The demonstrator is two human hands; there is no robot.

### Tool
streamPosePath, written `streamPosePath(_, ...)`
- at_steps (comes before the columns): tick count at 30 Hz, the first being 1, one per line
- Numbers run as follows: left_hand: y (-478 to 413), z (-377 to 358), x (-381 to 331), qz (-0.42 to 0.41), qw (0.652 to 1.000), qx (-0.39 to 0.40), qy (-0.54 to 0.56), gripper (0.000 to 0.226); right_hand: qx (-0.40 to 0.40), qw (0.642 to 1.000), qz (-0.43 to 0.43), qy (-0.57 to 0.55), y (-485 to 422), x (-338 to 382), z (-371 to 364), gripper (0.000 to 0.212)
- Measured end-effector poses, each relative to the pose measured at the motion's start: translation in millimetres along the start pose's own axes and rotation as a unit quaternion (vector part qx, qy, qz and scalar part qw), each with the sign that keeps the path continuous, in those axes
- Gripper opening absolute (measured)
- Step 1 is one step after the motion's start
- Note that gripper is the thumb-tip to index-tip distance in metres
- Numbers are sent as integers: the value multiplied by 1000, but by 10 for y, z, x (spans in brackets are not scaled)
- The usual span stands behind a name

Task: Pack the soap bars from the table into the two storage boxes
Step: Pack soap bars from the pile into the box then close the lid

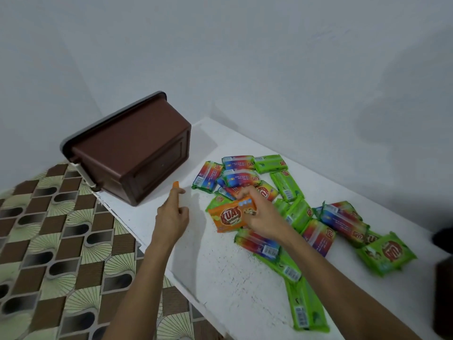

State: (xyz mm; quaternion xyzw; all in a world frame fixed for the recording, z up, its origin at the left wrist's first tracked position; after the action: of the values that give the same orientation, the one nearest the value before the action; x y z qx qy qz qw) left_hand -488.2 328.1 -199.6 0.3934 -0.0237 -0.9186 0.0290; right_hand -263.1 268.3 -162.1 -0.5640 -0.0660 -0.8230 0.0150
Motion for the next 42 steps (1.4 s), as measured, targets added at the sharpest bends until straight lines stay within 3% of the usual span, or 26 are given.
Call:
streamPosePath(4, 32, 35, -79, 53, 997, -17, 44, 23, -76, 988, -47, -126, 196, -89, 197, 46)
streamPosePath(7, 89, -39, -143, 85, 988, 5, 130, 27, -114, 983, -49, -138, 354, -105, 383, 44)
streamPosePath(12, 325, -230, -533, 47, 942, 160, 292, 24, -177, 976, -41, -123, 685, -162, 761, 42)
streamPosePath(15, 536, -363, -794, 40, 909, 241, 338, 35, -207, 970, -12, -124, 954, -103, 1022, 43)
streamPosePath(25, 1245, -996, -1801, -53, 873, 304, 377, 57, -348, 934, 9, -86, 2207, -146, 2093, 42)
streamPosePath(31, 1828, -1554, -2519, -88, 840, 352, 404, 51, -427, 903, -10, -52, 3176, -294, 2660, 34)
streamPosePath(35, 2165, -1931, -2853, -70, 812, 399, 420, 53, -460, 886, -32, -52, 3663, -484, 2949, 31)
streamPosePath(42, 2855, -2567, -3333, -26, 811, 437, 389, 34, -534, 839, -103, -23, 4402, -811, 3416, 28)
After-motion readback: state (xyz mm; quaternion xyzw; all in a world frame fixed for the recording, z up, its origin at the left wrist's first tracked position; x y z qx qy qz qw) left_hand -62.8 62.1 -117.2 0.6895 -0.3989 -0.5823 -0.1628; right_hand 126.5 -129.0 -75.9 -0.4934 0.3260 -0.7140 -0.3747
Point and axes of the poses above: each hand's wrist, its own y-axis away from the middle knuckle, its own z-axis out of the back of the hand, x = y × z, the point moved 4 cm from there along -y, towards the middle knuckle, and after that the axes turned 6 degrees about z, right-handed, at the moved point
